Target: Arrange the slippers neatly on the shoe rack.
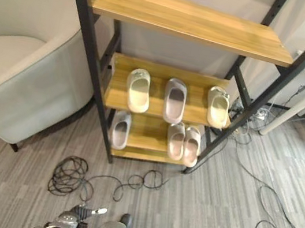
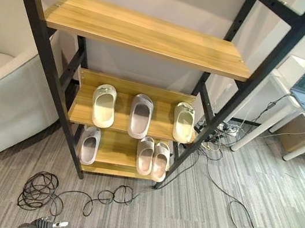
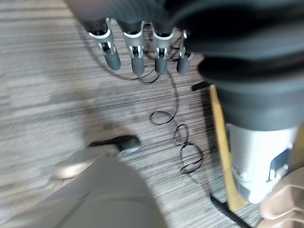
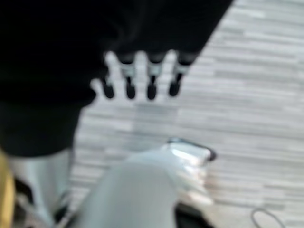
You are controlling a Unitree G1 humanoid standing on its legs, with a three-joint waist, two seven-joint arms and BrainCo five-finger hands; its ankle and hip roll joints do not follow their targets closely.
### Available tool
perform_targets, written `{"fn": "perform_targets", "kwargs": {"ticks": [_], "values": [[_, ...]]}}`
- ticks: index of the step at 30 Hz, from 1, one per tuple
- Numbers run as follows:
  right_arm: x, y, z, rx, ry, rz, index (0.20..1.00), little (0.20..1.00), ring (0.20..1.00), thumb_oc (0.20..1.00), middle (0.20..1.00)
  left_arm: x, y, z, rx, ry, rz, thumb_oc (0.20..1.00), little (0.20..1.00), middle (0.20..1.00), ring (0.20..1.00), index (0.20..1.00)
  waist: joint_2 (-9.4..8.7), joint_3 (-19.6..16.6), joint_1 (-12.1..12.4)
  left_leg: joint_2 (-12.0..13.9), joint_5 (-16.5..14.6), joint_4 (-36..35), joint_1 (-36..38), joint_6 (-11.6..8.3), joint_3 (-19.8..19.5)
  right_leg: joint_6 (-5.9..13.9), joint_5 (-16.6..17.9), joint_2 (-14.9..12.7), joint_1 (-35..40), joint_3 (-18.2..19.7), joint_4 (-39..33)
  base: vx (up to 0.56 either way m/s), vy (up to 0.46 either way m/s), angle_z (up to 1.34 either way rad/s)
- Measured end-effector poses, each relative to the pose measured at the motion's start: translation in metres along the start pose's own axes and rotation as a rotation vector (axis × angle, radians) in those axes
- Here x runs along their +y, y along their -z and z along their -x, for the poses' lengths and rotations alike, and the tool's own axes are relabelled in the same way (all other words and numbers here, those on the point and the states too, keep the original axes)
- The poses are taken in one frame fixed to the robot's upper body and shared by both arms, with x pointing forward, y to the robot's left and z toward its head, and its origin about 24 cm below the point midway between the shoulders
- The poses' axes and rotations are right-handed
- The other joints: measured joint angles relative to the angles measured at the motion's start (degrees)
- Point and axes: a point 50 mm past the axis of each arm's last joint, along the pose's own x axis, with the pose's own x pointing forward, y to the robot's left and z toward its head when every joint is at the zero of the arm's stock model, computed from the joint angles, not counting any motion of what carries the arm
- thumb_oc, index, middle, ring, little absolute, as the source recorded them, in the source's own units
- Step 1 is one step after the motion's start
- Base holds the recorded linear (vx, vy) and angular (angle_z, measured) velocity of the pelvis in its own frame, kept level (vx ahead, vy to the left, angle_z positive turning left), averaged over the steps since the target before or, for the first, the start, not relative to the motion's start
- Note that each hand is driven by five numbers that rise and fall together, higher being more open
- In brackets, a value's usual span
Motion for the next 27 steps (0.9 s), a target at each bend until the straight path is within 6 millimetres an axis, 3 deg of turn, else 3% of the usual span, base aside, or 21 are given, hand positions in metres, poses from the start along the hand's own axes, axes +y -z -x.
{"fn": "perform_targets", "kwargs": {"ticks": [1,2,3,4,5,7,9,11,12,15,16,17,18,20,23,27], "values": [[0.000,0.000,0.000,-0.001,0.000,0.000,1.000,1.000,1.000,1.000,1.000,0.000,-0.002,0.000,-0.007,0.001,-0.012,1.000,1.000,1.000,1.000,1.000,0.18,0.07,-0.05,0.01,0.11,0.03,0.33,-0.17,0.02,-0.16,-0.20,-0.09,-0.27,0.01,2.02,0.27,0.140,0.31],[0.001,-0.003,0.000,-0.016,-0.003,0.005,1.000,1.000,1.000,1.000,1.000,-0.001,-0.009,-0.001,-0.035,0.003,-0.053,1.000,1.000,1.000,1.000,1.000,0.61,0.28,-0.38,-0.23,-0.70,-0.06,1.43,1.10,-1.52,-0.68,-0.70,0.53,-1.58,0.16,4.86,0.19,0.090,0.28],[0.000,-0.008,0.000,-0.040,0.000,0.010,1.000,1.000,1.000,1.000,1.000,-0.003,-0.011,-0.001,-0.046,0.008,-0.104,1.000,1.000,1.000,1.000,1.000,1.56,0.82,-1.25,-0.02,-1.13,-0.23,2.13,1.65,-2.93,-2.34,-2.25,2.00,-3.07,0.19,5.90,0.37,0.140,0.43],[0.000,-0.014,0.000,-0.064,0.002,0.020,1.000,1.000,1.000,1.000,1.000,-0.003,-0.010,-0.001,-0.044,0.005,-0.119,1.000,1.000,1.000,1.000,1.000,2.21,1.26,-2.35,0.59,-0.58,-0.64,3.06,1.32,-3.92,-4.98,-3.88,3.56,-3.63,0.26,5.29,0.27,0.058,0.42],[0.000,-0.014,0.000,-0.064,0.002,0.027,1.000,1.000,1.000,1.000,1.000,-0.006,-0.010,-0.001,-0.048,0.010,-0.122,1.000,1.000,1.000,1.000,1.000,2.65,1.59,-3.07,0.54,-1.34,-0.51,3.69,2.18,-4.91,-5.33,-3.84,4.97,-6.46,0.05,4.38,0.36,0.052,0.47],[0.000,-0.023,0.000,-0.094,0.004,0.040,1.000,1.000,1.000,1.000,1.000,-0.008,-0.008,-0.001,-0.040,0.009,-0.131,1.000,1.000,1.000,1.000,1.000,3.05,2.65,-5.62,0.74,-1.19,-0.89,4.93,1.75,-7.17,-6.07,-4.57,6.83,-9.71,0.28,-4.06,0.26,-0.024,0.69],[0.000,-0.023,0.000,-0.095,0.004,0.043,1.000,1.000,1.000,1.000,1.000,-0.009,-0.010,-0.001,-0.049,0.013,-0.139,1.000,1.000,1.000,1.000,1.000,2.33,3.32,-6.24,-0.14,-1.43,-1.35,6.25,1.53,-9.07,-6.40,-2.26,6.70,-12.93,0.31,-9.39,0.23,-0.044,0.75],[0.000,-0.022,0.000,-0.093,0.005,0.039,1.000,1.000,1.000,1.000,1.000,-0.014,-0.006,0.000,-0.044,0.023,-0.137,1.000,1.000,1.000,1.000,1.000,1.05,3.68,-6.30,-1.03,-2.61,-1.47,7.80,1.46,-11.51,-5.90,2.53,5.92,-14.94,0.13,-14.81,0.31,-0.073,0.62],[-0.002,-0.022,0.000,-0.088,0.009,0.042,1.000,1.000,1.000,1.000,1.000,-0.013,-0.003,0.000,-0.032,0.018,-0.131,1.000,1.000,1.000,1.000,1.000,0.89,4.02,-6.29,-0.92,-3.54,-0.49,7.25,0.91,-12.78,-5.94,4.53,5.73,-14.72,-0.21,-20.05,0.22,-0.061,0.53],[-0.002,-0.022,0.000,-0.085,0.008,0.036,1.000,1.000,1.000,1.000,1.000,-0.012,0.003,0.001,-0.013,0.016,-0.132,1.000,1.000,1.000,1.000,1.000,-0.13,5.12,-6.26,-1.09,-5.42,0.68,8.75,-1.69,-15.89,-6.23,7.00,5.25,-13.08,-0.20,-25.39,0.15,-0.064,0.64],[0.001,-0.014,0.000,-0.066,0.003,0.030,1.000,1.000,1.000,1.000,1.000,-0.008,0.007,0.001,-0.002,0.009,-0.138,1.000,1.000,1.000,1.000,1.000,-2.22,5.18,-6.54,-2.24,-7.26,2.78,9.43,-3.32,-17.21,-6.40,8.37,3.90,-10.98,0.09,-26.91,0.11,-0.081,0.54],[-0.001,-0.015,0.000,-0.066,0.007,0.026,1.000,1.000,1.000,1.000,1.000,-0.010,0.010,0.002,0.002,0.012,-0.137,1.000,1.000,1.000,1.000,1.000,-1.83,5.50,-6.27,-1.69,-8.67,3.25,10.05,-3.44,-18.01,-6.85,9.82,4.36,-10.27,-0.37,-26.14,0.22,-0.179,0.59],[-0.003,-0.006,0.001,-0.047,0.013,0.026,1.000,1.000,1.000,1.000,1.000,-0.015,0.015,0.002,0.012,0.029,-0.135,1.000,1.000,1.000,1.000,1.000,-0.49,4.66,-6.25,-0.65,-10.09,4.96,10.26,-5.34,-18.72,-7.44,9.87,5.63,-9.13,-1.55,-26.42,0.15,-0.142,0.26],[-0.010,-0.008,0.001,-0.048,0.028,0.042,1.000,1.000,1.000,1.000,1.000,-0.019,0.019,0.003,0.022,0.042,-0.129,1.000,1.000,1.000,1.000,1.000,1.62,3.68,-6.08,2.36,-11.99,5.45,10.88,-7.15,-18.97,-9.07,10.55,8.32,-6.68,-2.69,-29.04,0.15,-0.173,0.12],[-0.015,-0.018,0.002,-0.081,0.038,0.069,1.000,1.000,1.000,1.000,1.000,-0.019,0.013,0.002,0.003,0.039,-0.120,1.000,1.000,1.000,1.000,1.000,2.03,3.09,-6.29,4.24,-12.41,6.06,11.14,-8.32,-19.35,-10.50,11.57,9.56,-4.76,-4.50,-31.31,0.07,-0.133,0.14],[-0.020,-0.044,0.003,-0.140,0.055,0.167,1.000,1.000,1.000,1.000,1.000,-0.016,-0.002,0.000,-0.033,0.028,-0.094,1.000,1.000,1.000,1.000,1.000,2.47,2.36,-6.14,5.37,-12.68,6.06,11.40,-9.41,-20.81,-10.98,11.19,10.60,-3.75,-4.86,-31.91,0.06,-0.161,0.10]]}}
